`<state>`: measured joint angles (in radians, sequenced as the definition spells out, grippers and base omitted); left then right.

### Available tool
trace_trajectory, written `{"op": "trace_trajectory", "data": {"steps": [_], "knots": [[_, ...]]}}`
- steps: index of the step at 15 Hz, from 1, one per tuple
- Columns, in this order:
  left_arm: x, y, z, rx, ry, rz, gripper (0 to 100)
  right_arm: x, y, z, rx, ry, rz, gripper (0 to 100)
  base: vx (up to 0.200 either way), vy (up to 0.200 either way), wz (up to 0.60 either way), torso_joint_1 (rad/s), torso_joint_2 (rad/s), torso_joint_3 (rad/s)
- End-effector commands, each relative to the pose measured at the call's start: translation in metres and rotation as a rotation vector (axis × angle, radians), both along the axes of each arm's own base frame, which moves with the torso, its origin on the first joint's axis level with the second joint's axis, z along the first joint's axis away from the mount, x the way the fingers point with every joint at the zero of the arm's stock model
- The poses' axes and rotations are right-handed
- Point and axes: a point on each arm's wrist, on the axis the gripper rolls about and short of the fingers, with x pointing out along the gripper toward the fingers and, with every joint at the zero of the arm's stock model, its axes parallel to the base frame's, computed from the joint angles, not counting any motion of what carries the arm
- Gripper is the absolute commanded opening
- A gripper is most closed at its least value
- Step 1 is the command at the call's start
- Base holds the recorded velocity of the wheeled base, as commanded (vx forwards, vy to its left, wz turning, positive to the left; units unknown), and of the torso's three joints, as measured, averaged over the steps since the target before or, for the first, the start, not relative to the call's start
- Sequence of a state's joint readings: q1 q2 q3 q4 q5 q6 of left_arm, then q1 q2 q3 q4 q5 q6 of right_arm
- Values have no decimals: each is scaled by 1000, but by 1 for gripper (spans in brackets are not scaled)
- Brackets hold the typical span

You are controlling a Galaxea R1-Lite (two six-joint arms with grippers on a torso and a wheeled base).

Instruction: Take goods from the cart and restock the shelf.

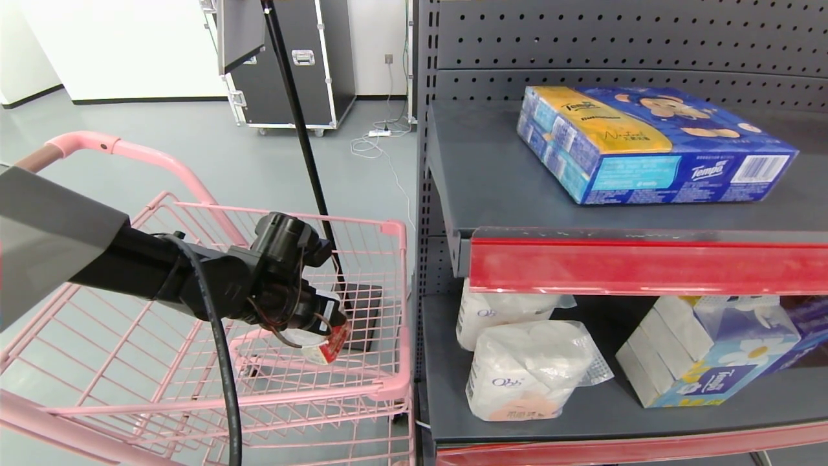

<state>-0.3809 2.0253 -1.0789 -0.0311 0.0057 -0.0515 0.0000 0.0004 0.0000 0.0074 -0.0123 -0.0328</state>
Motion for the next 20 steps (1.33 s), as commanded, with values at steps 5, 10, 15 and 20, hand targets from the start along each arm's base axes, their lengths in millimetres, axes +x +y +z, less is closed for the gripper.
{"op": "trace_trajectory", "data": {"steps": [5,10,15,20], "knots": [[-11,7,23,-22,-54,5,0,0,0,0,-1,0,0,100,0,0,0,0,0,0],[-36,32,90,-98,-223,32,0,0,0,0,-3,1,0,100,0,0,0,0,0,0],[-115,68,159,-183,-384,27,0,0,0,0,-1,1,2,100,0,0,0,0,0,0],[-218,103,182,-221,-478,43,0,0,0,0,-4,1,0,100,0,0,0,0,0,0]]}}
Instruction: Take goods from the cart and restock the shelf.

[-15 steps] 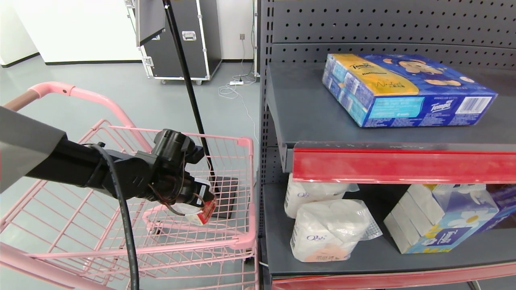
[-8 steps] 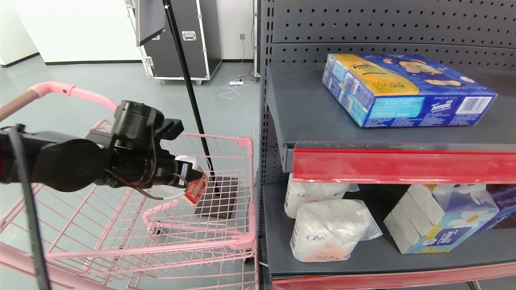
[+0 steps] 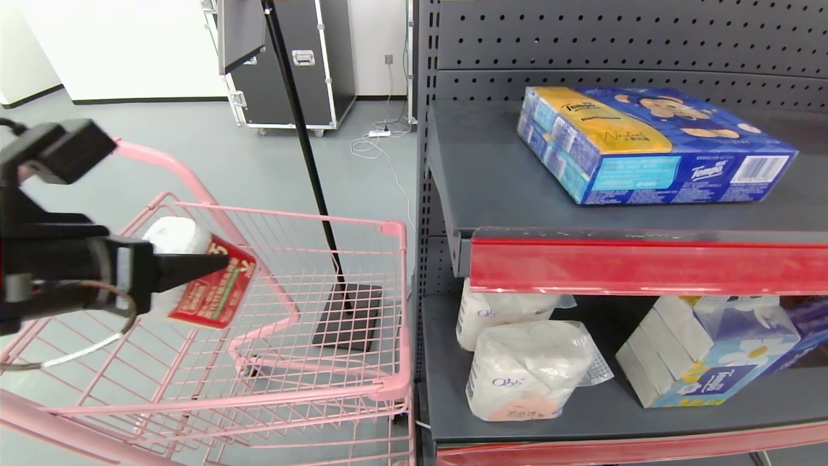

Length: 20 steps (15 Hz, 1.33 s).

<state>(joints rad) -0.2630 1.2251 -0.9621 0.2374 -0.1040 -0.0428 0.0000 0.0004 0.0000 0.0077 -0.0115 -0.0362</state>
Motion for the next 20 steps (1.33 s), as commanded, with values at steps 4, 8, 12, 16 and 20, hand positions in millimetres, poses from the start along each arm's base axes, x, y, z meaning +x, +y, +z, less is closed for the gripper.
{"op": "trace_trajectory", "data": {"steps": [4,8,12,16,20], "knots": [[-109,32,1,-50,-187,27,0,0,0,0,-1,1,-2,100,0,0,0,0,0,0],[-127,36,-13,-57,-205,41,0,0,0,0,2,1,-5,100,0,0,0,21,-128,-98],[-132,37,-12,-61,-232,35,0,0,0,0,2,1,-5,100,0,0,0,101,-444,-343],[-125,35,-7,-66,-246,29,0,0,0,0,-1,0,-5,100,0,0,0,155,-513,-365],[-105,31,3,-80,-317,29,0,0,0,0,1,1,-4,100,0,0,0,183,-546,-370]]}}
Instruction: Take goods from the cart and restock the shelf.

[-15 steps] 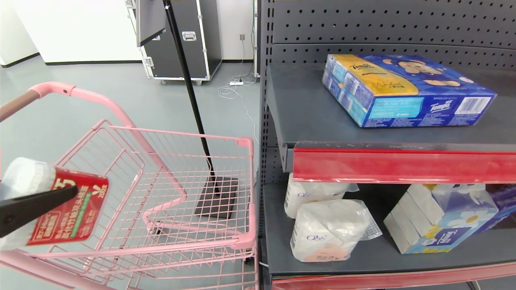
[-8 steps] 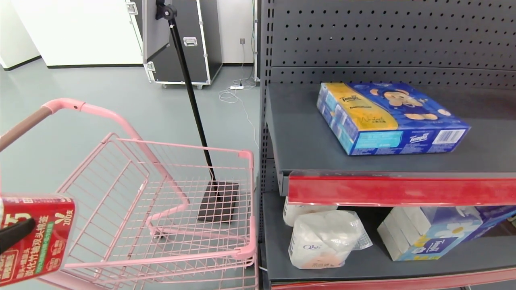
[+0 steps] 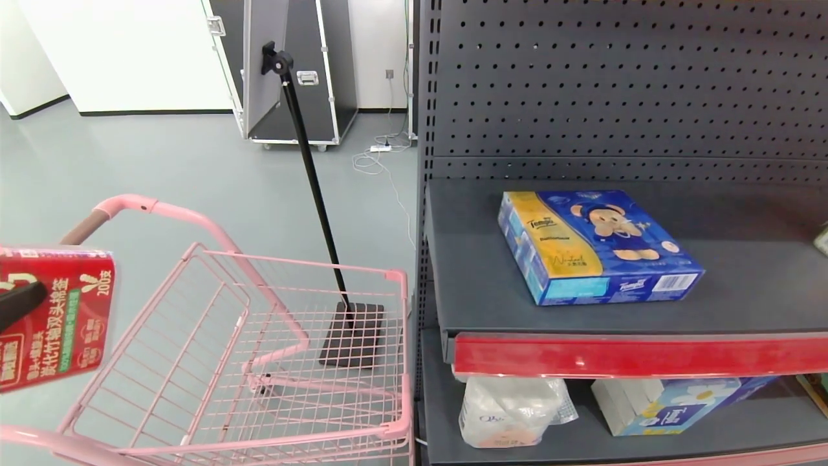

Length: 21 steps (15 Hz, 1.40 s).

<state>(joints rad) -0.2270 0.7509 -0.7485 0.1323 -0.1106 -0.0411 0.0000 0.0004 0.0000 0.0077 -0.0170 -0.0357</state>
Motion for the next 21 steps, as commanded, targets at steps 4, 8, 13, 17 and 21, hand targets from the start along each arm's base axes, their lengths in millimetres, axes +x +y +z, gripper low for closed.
{"op": "trace_trajectory", "data": {"steps": [4,8,13,17,21], "knots": [[22,-6,9,6,24,-31,0,0,0,0,0,1,0,100,0,0,0,216,-603,-382],[27,-7,17,43,-4,-45,0,0,0,0,2,1,0,100,0,0,0,179,-447,-279],[33,-9,28,35,-23,-85,0,0,0,0,2,1,0,100,0,0,0,156,-378,-226],[33,-10,31,35,-30,-85,0,0,0,0,2,1,0,100,0,0,0,152,-362,-209],[31,-9,30,34,-33,-85,0,0,0,0,2,1,2,100,0,0,0,131,-325,-172]]}}
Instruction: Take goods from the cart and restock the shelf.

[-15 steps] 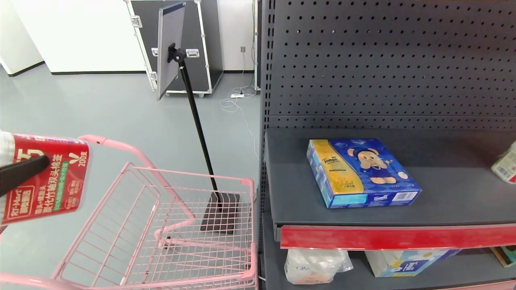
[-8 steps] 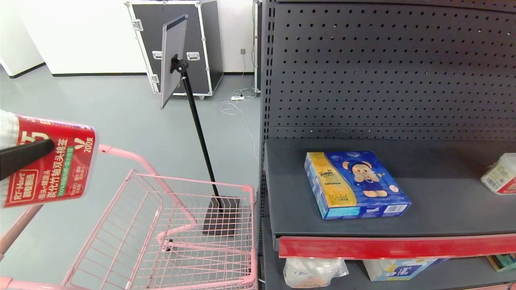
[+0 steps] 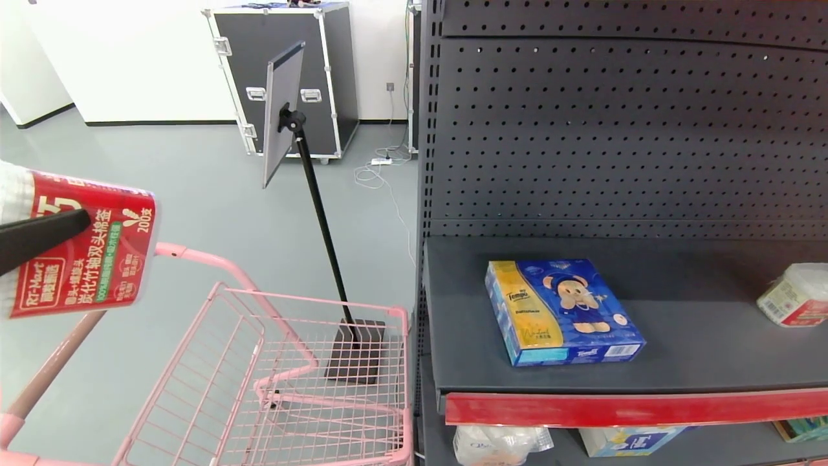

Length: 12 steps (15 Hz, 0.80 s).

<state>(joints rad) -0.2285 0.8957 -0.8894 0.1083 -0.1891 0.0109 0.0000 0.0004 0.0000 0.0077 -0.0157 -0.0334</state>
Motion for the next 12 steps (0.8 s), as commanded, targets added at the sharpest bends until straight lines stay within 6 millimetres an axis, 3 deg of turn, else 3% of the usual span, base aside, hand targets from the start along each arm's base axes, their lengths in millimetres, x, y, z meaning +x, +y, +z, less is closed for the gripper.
{"op": "trace_trajectory", "data": {"steps": [1,7,12], "knots": [[0,0,-2,1,6,0,0,0,0,0,0,0,0,100,0,0,0,0,0,0],[1,0,-3,4,9,0,0,0,0,0,0,1,2,100,0,0,0,0,0,0],[2,-1,-3,6,13,-3,0,0,0,0,1,1,5,100,0,-200,0,3,1,1]]}}
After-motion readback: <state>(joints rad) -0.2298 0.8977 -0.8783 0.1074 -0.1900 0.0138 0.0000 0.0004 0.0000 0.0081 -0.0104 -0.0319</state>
